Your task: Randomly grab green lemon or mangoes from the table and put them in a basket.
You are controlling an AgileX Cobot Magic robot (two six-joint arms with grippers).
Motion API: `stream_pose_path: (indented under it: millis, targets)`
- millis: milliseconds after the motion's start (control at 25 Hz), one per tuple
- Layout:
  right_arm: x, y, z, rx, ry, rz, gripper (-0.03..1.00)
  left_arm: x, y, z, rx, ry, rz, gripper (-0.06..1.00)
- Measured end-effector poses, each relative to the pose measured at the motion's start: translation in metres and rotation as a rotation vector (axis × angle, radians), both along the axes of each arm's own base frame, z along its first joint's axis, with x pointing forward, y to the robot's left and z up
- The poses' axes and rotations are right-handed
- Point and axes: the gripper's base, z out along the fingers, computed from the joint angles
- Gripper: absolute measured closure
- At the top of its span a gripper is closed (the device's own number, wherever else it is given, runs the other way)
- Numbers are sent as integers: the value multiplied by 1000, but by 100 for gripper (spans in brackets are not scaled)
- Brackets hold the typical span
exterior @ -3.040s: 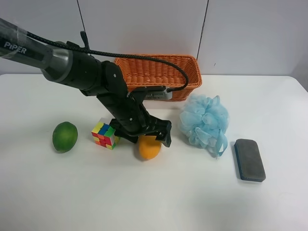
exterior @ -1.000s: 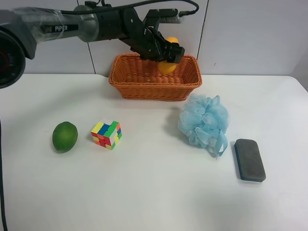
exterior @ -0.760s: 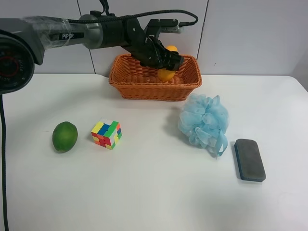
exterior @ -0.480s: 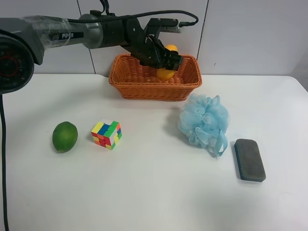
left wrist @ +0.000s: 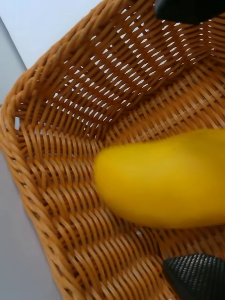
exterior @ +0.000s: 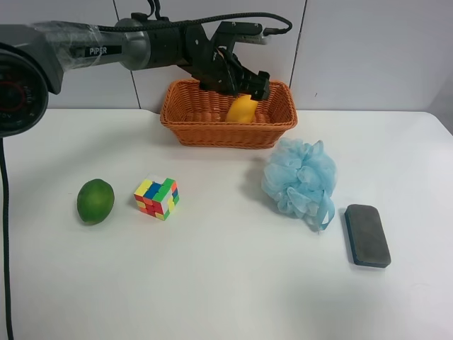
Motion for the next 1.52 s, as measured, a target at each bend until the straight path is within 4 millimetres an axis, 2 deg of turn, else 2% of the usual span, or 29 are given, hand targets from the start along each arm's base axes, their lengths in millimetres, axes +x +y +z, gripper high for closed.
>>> stream_pose_path:
  millis: [160, 280, 400, 640, 760, 920, 1080, 1200, 1320, 1480, 1520]
  targets:
    - [0, 0, 0, 0, 0, 0, 15, -1, 1, 6, 2, -4, -3, -5]
    - [0, 0, 0, 0, 0, 0, 15, -6, 3, 22, 27, -9, -20, -5]
    - [0, 0, 0, 0, 0, 0, 15, -16, 9, 57, 64, -38, -43, -5]
    - [0, 0, 0, 0, 0, 0, 15, -50, 40, 149, 232, -156, -61, -5]
    - [0, 0, 0, 0, 0, 0, 15, -73, 64, 187, 372, -174, -32, -5]
    - [0, 0, 0, 0, 0, 0, 15, -102, 98, 218, 530, -94, 68, -5]
    - [0, 0, 0, 0, 0, 0, 15, -132, 129, 253, 579, -77, 168, -5]
    - [0, 0, 0, 0, 0, 0, 15, -159, 151, 287, 580, -162, 226, -5]
    - [0, 0, 0, 0, 0, 0, 15, -191, 173, 312, 578, -232, 273, -5]
    - [0, 0, 0, 0, 0, 0, 15, -239, 206, 330, 558, -287, 338, -5]
    - [0, 0, 0, 0, 0, 0, 15, -250, 213, 330, 547, -286, 355, -5]
